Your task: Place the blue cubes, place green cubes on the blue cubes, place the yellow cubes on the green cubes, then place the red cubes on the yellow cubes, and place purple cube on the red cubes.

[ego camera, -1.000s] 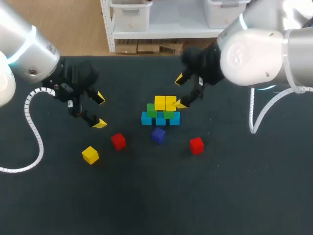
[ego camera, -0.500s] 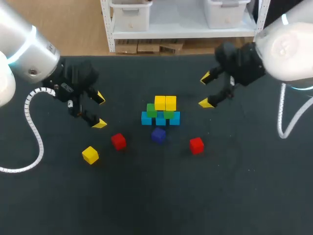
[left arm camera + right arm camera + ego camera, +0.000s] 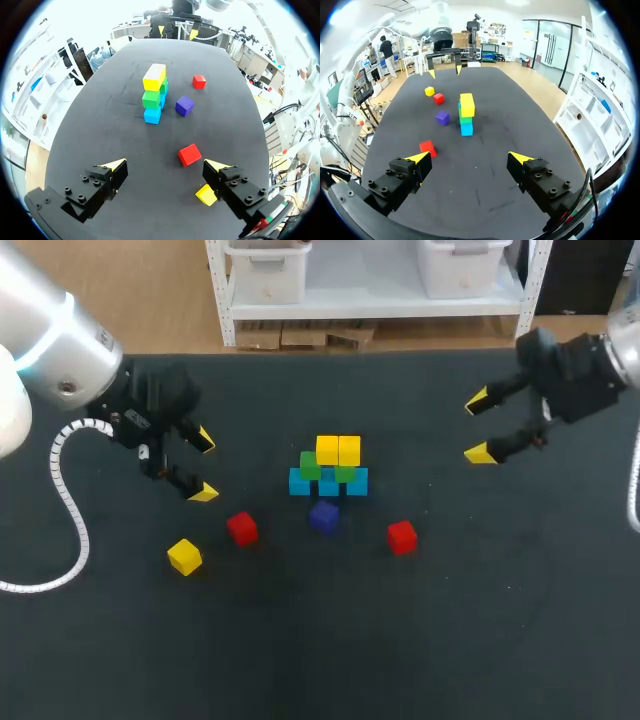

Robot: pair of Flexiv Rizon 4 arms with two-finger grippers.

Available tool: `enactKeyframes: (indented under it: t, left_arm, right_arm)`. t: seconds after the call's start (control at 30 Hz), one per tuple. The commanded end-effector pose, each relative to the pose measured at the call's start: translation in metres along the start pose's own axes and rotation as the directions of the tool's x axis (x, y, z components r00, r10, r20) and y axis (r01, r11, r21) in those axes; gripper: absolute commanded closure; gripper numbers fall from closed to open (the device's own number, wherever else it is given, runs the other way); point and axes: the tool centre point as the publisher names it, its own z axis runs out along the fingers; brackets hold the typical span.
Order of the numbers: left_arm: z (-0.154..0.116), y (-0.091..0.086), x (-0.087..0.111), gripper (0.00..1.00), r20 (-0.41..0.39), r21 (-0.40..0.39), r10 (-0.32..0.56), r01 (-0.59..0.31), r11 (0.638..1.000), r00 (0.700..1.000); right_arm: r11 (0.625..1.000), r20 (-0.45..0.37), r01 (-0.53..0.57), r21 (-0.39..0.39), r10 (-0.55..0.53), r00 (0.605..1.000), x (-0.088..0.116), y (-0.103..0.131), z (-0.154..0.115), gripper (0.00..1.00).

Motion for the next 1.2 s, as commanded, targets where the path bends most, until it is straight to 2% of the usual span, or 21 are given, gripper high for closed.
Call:
enactKeyframes:
  t: [0.03,0.27,0.33,0.4,0.5,0.6,0.8,0.87,1.0,1.2]
  left_arm:
    - [0.000,0.000,0.002,0.00,0.007,0.000,0.004,-0.004,1.000,1.000]
    - [0.000,0.000,0.002,0.00,0.007,0.000,0.004,-0.004,1.000,1.000]
    - [-0.002,-0.005,0.004,0.00,0.003,-0.001,0.082,-0.082,0.997,0.997]
    - [-0.003,-0.010,0.008,0.00,-0.037,0.012,0.164,-0.164,0.986,0.986]
    - [-0.006,-0.018,0.014,0.00,-0.083,0.053,0.296,-0.293,0.955,0.951]
    - [-0.009,-0.023,0.021,0.00,-0.131,0.102,0.392,-0.381,0.919,0.910]
    - [-0.015,-0.037,0.032,0.00,-0.145,0.162,0.519,-0.498,0.852,0.842]
    - [-0.012,-0.042,0.036,0.00,-0.155,0.192,0.548,-0.519,0.833,0.822]
    - [0.002,-0.051,0.040,0.00,-0.156,0.246,0.572,-0.529,0.812,0.805]
    - [0.018,-0.058,0.043,0.00,-0.135,0.257,0.559,-0.516,0.817,0.818]
  right_arm:
    - [1.000,0.015,0.014,-0.016,-0.013,1.000,0.004,0.000,-0.007,0.00]
    - [0.999,0.010,0.021,-0.027,-0.020,1.000,0.004,0.000,-0.008,0.00]
    - [0.999,0.010,0.021,-0.027,-0.020,1.000,0.004,0.000,-0.008,0.00]
    - [0.999,0.010,0.021,-0.027,-0.020,1.000,0.004,0.000,-0.008,0.00]
    - [0.999,0.010,0.021,-0.027,-0.020,1.000,0.004,0.000,-0.008,0.00]
    - [0.999,0.010,0.021,-0.027,-0.020,1.000,0.004,0.000,-0.008,0.00]
    - [0.999,0.010,0.021,-0.027,-0.020,1.000,0.004,0.000,-0.008,0.00]
    - [0.999,0.010,0.021,-0.027,-0.020,1.000,0.004,0.000,-0.008,0.00]
    - [0.999,0.010,0.021,-0.027,-0.020,1.000,0.004,0.000,-0.008,0.00]
    - [0.999,0.010,0.021,-0.027,-0.020,1.000,0.004,0.000,-0.008,0.00]
